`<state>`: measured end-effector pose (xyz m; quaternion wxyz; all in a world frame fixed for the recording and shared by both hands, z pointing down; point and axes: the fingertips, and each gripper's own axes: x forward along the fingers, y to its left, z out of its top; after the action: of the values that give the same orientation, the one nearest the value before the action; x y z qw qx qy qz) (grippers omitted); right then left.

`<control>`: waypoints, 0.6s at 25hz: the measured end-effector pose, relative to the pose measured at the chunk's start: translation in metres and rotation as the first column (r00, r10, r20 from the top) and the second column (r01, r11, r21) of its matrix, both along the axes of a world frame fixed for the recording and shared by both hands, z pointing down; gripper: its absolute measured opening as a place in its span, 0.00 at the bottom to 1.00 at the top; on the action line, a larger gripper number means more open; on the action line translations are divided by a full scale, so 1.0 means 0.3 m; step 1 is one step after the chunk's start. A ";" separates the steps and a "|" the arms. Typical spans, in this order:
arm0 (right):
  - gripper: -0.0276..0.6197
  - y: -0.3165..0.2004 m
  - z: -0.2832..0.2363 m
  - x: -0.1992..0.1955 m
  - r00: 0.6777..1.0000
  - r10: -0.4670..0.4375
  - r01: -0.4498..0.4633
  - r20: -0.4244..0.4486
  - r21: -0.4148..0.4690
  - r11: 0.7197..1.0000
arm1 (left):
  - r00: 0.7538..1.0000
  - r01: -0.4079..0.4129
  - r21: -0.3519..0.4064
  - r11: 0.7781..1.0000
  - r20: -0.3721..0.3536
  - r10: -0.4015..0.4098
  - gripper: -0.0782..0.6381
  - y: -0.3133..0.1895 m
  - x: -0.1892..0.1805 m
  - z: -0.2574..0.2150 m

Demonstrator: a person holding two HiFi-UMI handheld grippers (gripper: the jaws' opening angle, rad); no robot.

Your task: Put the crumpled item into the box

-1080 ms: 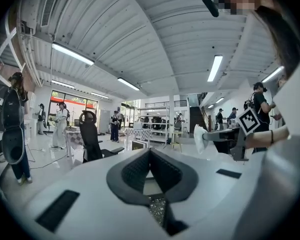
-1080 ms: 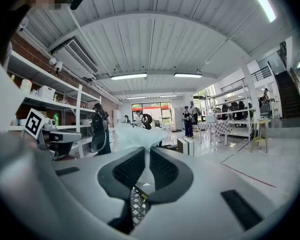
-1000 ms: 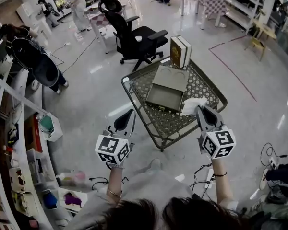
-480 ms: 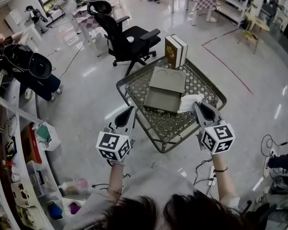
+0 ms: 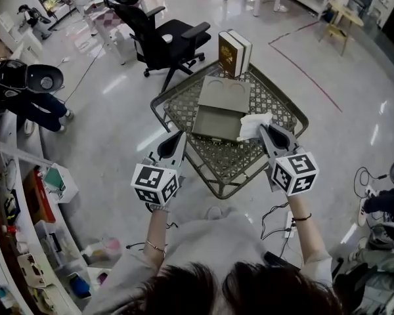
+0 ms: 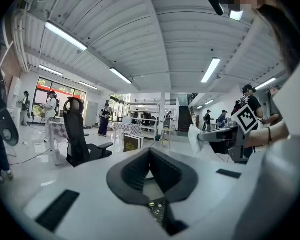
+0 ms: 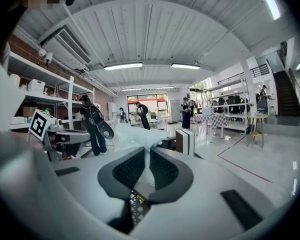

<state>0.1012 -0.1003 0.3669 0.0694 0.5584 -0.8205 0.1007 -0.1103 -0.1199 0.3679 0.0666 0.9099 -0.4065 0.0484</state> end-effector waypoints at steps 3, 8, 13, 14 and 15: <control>0.12 -0.014 0.036 -0.006 1.000 -0.007 0.007 -0.007 -0.033 0.999 | 1.000 0.004 -0.028 1.000 -0.006 -0.004 0.13 -0.004 0.005 0.026; 0.12 -0.048 0.090 -0.019 1.000 -0.028 0.027 -0.004 -0.080 0.996 | 0.999 0.033 -0.075 0.997 -0.007 -0.033 0.13 -0.016 -0.001 0.078; 0.12 -0.113 0.151 -0.016 0.998 -0.064 0.066 0.020 -0.126 0.990 | 0.998 0.059 -0.120 0.991 -0.002 -0.060 0.13 -0.056 0.020 0.134; 0.12 -0.128 0.162 -0.012 0.997 -0.073 0.076 0.024 -0.135 0.988 | 0.998 0.064 -0.127 0.990 0.000 -0.065 0.13 -0.067 0.028 0.143; 0.12 -0.144 0.172 -0.006 0.996 -0.081 0.085 0.028 -0.144 0.986 | 0.998 0.069 -0.134 0.989 0.001 -0.070 0.13 -0.079 0.036 0.151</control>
<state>0.0993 -0.1436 0.4186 0.1048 0.5160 -0.8343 0.1633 -0.0995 -0.1436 0.4133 0.1301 0.8888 -0.4336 0.0717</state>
